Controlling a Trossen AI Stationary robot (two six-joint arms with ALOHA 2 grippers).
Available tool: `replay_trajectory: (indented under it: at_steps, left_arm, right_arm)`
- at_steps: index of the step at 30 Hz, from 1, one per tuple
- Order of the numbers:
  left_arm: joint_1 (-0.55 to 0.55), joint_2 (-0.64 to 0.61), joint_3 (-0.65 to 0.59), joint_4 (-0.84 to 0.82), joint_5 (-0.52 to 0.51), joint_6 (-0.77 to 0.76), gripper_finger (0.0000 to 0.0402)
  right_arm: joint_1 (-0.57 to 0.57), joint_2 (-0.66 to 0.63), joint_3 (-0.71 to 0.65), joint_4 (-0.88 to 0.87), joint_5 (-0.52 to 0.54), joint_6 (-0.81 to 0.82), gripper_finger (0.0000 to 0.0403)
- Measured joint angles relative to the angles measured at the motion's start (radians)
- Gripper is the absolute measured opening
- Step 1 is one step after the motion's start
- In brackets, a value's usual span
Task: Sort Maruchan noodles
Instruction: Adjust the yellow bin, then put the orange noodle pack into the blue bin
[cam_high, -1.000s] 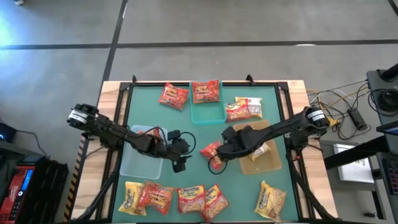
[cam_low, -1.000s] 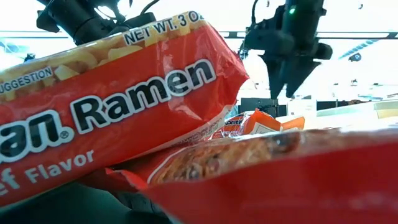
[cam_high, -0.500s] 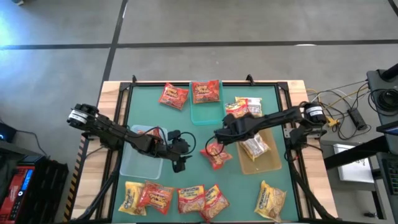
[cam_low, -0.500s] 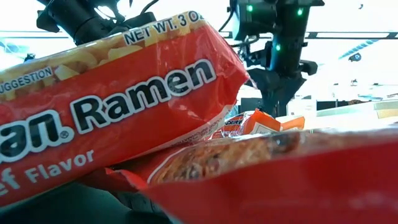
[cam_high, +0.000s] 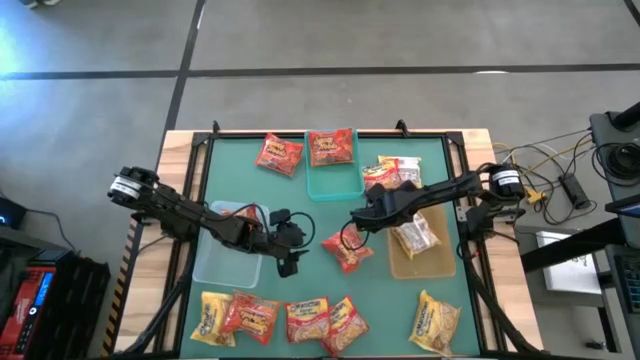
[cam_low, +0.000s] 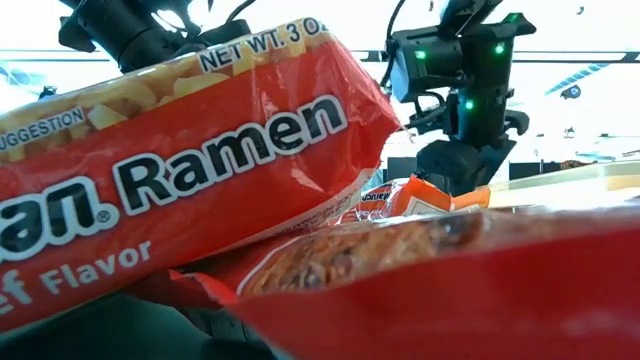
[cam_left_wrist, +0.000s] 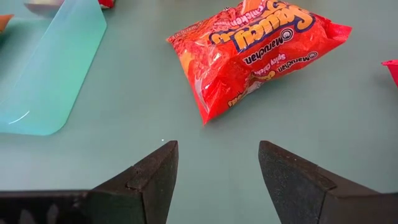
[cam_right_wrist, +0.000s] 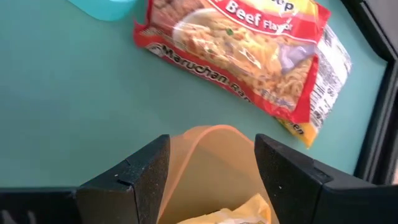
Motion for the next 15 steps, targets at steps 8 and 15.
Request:
replay_trajectory:
  at_steps: [8,15]
  left_arm:
    - [0.0,0.0,0.0,0.0,0.0,0.016,0.0207]
    - [0.0,0.0,0.0,0.0,0.036,-0.011,0.0207]
  right_arm:
    - [0.004,-0.003,0.077,-0.042,-0.014,-0.013,0.0224]
    - [0.054,-0.003,0.133,0.069,-0.052,-0.073,0.0224]
